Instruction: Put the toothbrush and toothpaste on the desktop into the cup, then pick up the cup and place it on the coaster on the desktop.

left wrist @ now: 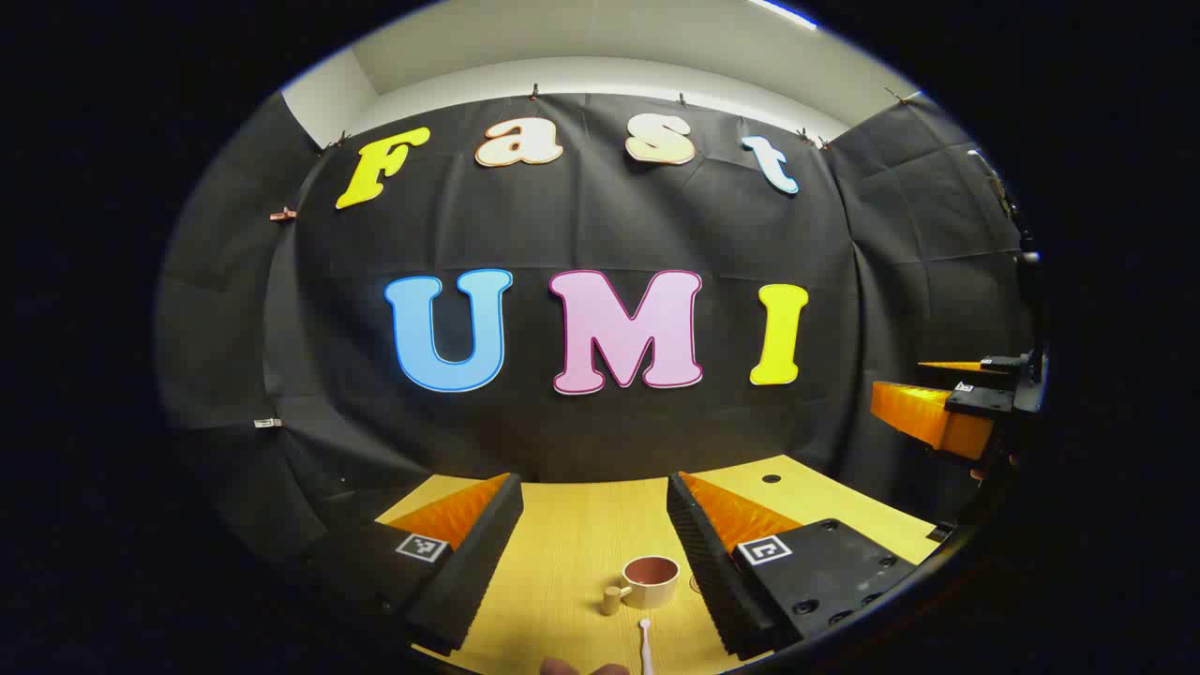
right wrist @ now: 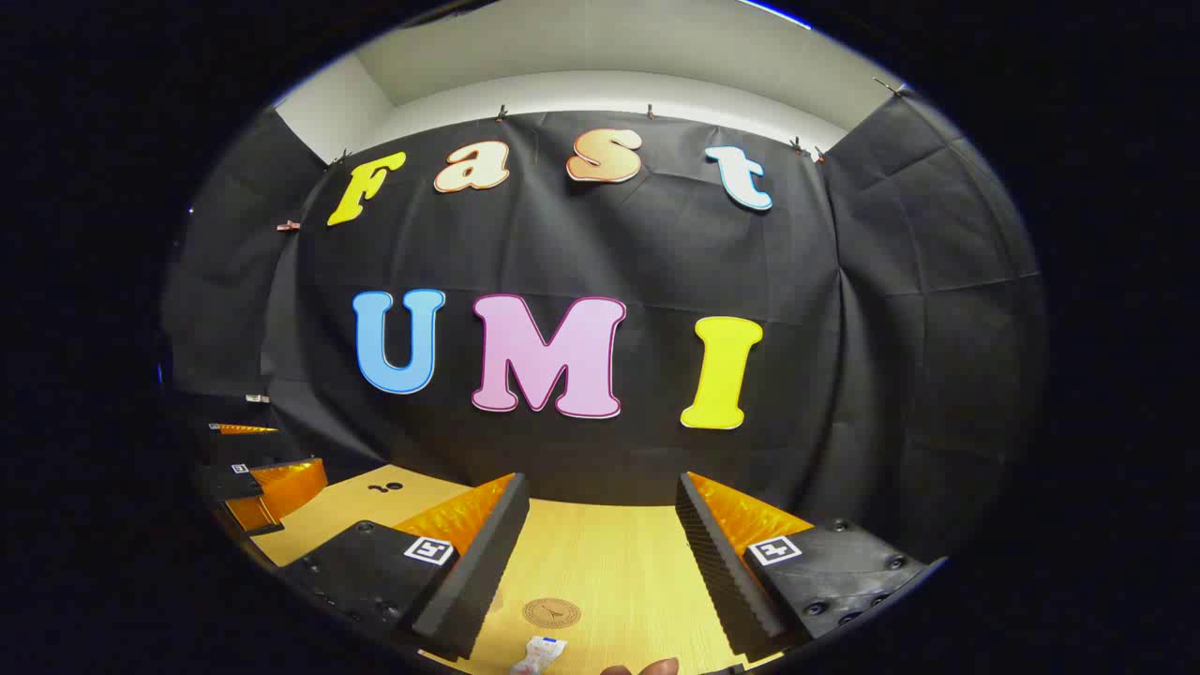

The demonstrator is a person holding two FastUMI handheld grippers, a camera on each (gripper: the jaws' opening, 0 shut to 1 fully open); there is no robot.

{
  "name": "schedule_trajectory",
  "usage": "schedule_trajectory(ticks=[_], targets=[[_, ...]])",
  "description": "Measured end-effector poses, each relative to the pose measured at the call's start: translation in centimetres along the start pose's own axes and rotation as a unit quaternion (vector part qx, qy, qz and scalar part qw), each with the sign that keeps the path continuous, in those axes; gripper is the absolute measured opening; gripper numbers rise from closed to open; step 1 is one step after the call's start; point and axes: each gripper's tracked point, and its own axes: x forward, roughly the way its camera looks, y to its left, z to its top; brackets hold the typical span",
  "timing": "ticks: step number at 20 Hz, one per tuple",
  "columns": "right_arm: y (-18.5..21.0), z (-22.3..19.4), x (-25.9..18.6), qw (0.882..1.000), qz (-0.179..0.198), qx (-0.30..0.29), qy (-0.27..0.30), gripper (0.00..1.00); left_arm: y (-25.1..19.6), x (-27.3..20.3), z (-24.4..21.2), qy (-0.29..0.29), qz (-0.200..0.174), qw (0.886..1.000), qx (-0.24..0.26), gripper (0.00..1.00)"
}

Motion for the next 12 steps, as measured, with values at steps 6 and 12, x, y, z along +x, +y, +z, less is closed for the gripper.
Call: schedule_trajectory(ticks=[6,12], targets=[[0.21,-0.13,-0.14,1.000,0.001,-0.005,0.001,0.97,0.09,-0.25,-0.30,0.004,0.000,1.000,-0.001,0.96],[0.71,-0.78,-0.20,1.000,0.003,-0.003,0.009,0.97,0.31,-0.23,-0.83,0.009,-0.001,1.000,0.001,0.96]])
